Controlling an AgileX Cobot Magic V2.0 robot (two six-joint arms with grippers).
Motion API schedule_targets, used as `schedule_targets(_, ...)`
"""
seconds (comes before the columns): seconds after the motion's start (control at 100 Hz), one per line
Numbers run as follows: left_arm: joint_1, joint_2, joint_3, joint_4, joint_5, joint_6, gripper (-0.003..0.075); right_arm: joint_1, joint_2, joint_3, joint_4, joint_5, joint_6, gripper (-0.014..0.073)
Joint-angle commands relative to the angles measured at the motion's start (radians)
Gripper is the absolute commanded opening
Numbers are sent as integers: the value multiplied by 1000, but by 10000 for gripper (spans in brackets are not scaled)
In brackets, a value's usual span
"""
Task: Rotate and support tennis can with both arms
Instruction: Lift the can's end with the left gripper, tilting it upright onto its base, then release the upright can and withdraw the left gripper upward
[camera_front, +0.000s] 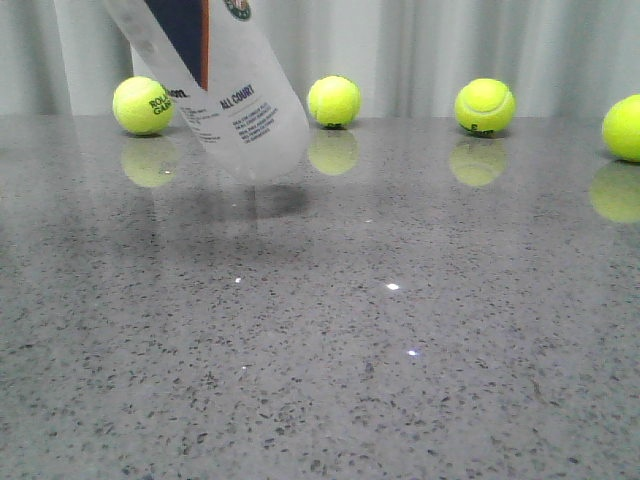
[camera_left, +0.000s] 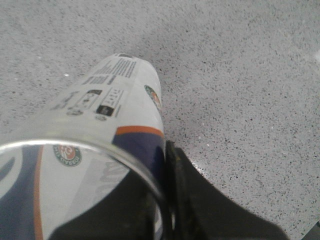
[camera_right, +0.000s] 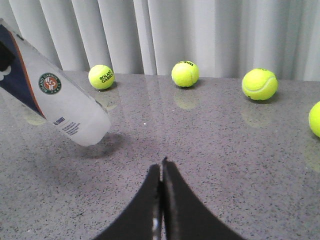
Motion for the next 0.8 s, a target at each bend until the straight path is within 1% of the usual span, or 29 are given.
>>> schedule_targets(0.0,-7,-17,-33,-10,17,-13,-18,-4,8,-24,-3,-80,-9,-60)
schedule_targets(0.11,-6,-2,-33,-19,17,-11,-13,-4,8,-24,-3,-80,-9,-60)
schedule_targets(0.18,-6,5,-33,-27,17,-5,22,-4,8,-24,-3,-80,-9,-60)
schedule_targets(0.22,-6,9,-37,-27,17,-3,57,-4,8,-24,-3,-80,-9,-60)
schedule_targets(0.24,-6,15,-42,-29,17,-1,88,-4,8,-24,-3,-80,-9,-60)
schedule_targets(0.25,-6,14,-42,-29,17,1,88,-4,8,-24,-3,-80,-9,-60)
schedule_targets(0.32,-6,27,-62,-52,17,21,188,-4,8,-24,-3,-80,-9,-60)
schedule_targets(0.44,-6,52,-114,-73,12,23,402,-4,8,-24,-3,-80,-9,-60)
schedule_targets(0.51,-6,74,-149,-75,9,23,485,-4,8,-24,-3,-80,-9,-60)
schedule_targets(0.57,-6,99,-183,-73,15,23,510,-4,8,-24,-3,-80,-9,-60)
schedule_targets(0.79,-1,193,-302,-60,17,23,505,-4,8,-24,-3,-80,-9,-60)
